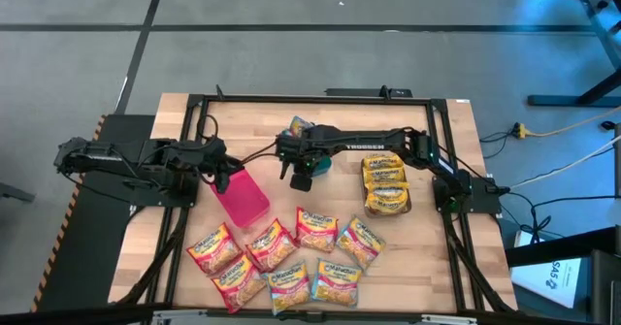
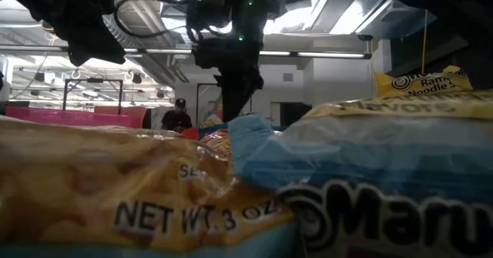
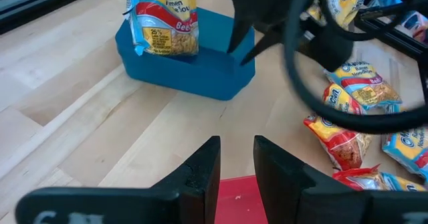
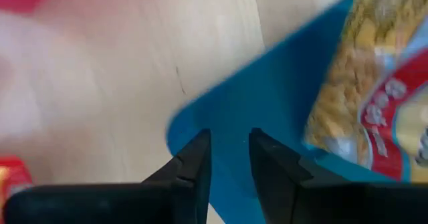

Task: Sort Maruchan noodles
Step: Put the blue noodle pack into the blue bin

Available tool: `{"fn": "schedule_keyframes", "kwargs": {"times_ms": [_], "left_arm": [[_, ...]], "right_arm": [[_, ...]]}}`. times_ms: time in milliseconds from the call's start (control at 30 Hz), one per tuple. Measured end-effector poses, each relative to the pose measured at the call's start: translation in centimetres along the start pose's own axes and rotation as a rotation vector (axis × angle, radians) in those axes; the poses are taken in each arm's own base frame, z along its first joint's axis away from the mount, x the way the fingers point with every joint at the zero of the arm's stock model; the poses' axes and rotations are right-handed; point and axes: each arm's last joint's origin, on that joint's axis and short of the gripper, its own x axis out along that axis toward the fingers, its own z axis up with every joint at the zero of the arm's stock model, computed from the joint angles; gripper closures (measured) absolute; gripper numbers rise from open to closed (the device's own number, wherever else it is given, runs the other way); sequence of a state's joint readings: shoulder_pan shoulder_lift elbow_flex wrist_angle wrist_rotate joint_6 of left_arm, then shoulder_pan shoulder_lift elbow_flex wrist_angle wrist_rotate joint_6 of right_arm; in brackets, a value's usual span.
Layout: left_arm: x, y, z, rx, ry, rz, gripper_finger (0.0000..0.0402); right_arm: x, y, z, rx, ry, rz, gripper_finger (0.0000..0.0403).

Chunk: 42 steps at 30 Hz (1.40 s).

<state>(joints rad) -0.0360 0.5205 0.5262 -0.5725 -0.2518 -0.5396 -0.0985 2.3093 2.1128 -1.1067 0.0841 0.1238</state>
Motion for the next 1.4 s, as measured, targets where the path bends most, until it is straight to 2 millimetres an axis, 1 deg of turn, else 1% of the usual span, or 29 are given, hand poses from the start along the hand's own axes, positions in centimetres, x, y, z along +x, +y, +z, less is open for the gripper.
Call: {"fn": "schedule_keyframes", "kwargs": {"times_ms": [167, 333, 633, 867, 1233, 1400], "left_arm": [[0.0, 0.0, 0.0, 0.0, 0.001, 0.0, 0.0317], [0.0, 0.0, 0.0, 0.006, 0.006, 0.0, 0.0317], [0.0, 0.0, -0.1, 0.021, 0.007, 0.001, 0.0317], [0.0, 0.0, -0.1, 0.02, 0.007, 0.001, 0.0317], [0.0, 0.0, -0.1, 0.003, 0.006, 0.001, 0.0317], [0.0, 0.0, -0.1, 0.0, 0.006, 0.001, 0.0317]], "right_arm": [[1.2, -0.4, -0.7, 0.006, 0.048, -0.005, 0.0304], [2.0, -0.1, -1.2, 0.008, 0.077, 0.046, 0.0304], [2.0, 0.4, -0.6, 0.062, 0.029, 0.177, 0.0304], [1.9, 0.9, 0.0, 0.087, -0.029, 0.244, 0.0304], [1.8, 1.4, 0.6, 0.102, -0.087, 0.281, 0.0304], [1.7, 1.4, 1.2, 0.125, -0.141, 0.291, 0.0304]]}}
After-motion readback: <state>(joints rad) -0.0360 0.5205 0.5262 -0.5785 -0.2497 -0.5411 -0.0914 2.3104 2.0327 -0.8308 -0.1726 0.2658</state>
